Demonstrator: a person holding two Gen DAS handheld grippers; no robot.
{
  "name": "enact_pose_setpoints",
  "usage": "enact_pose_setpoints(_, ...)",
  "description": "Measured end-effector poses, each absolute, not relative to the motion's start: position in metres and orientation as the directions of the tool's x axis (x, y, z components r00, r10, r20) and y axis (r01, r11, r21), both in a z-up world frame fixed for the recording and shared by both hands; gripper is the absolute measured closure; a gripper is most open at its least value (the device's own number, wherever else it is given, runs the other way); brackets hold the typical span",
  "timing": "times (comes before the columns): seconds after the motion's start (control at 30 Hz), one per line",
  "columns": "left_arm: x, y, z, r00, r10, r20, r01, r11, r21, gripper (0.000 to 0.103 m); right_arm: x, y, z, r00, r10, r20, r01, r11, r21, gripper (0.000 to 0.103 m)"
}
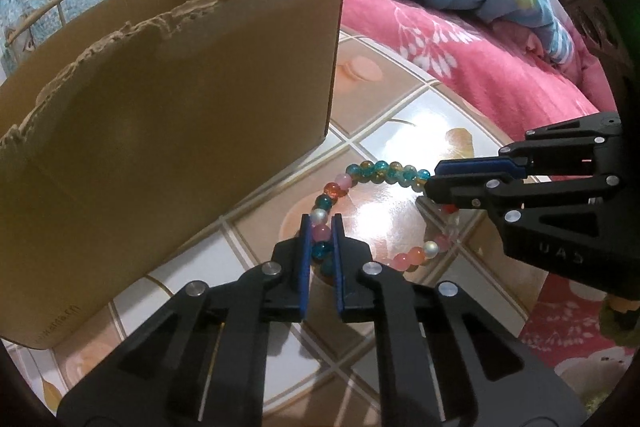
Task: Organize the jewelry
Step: 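Carry the multicolored bracelet with the left gripper into the box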
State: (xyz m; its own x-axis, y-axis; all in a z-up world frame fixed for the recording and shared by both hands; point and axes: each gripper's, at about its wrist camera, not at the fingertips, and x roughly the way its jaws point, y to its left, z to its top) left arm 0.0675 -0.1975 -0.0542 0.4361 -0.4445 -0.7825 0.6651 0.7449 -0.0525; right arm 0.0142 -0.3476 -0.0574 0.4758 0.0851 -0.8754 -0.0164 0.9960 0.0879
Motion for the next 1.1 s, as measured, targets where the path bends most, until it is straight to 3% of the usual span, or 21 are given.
enact_pose_setpoints(0.33, 0.045, -0.185, 0.001, 0.489, -0.537, -0.688, 0.692, 0.718, -0.068, 0.094, -0.008, -0.346, 0.005, 0.598, 0.062, -0.799, -0.009, 0.998, 0.070, 0.093)
enact_pose_setpoints(0.53, 0.037, -0.159, 0.076, 0.609, -0.588, -0.532, 0.688, 0.726, -0.015, 0.094, -0.010, -0.325, 0.077, 0.733, 0.077, -0.676, -0.084, 0.996, 0.022, 0.093)
enact_pose_setpoints(0.73, 0.043, -0.111, 0.126, 0.746, -0.525, -0.409, 0.588, 0.808, 0.036, 0.094, 0.020, -0.279, 0.123, 0.818, 0.172, -0.549, -0.221, 0.975, -0.025, 0.093)
enact_pose_setpoints(0.87, 0.063, -0.084, 0.123, 0.780, -0.444, -0.441, 0.518, 0.853, 0.056, 0.094, 0.059, -0.252, 0.111, 0.777, 0.264, -0.572, -0.311, 0.950, 0.016, 0.093)
enact_pose_setpoints(1.1, 0.117, -0.048, 0.070, 0.648, -0.393, -0.652, 0.468, 0.881, -0.067, 0.094, 0.119, -0.223, 0.040, 0.540, 0.407, -0.737, -0.399, 0.895, 0.201, 0.093)
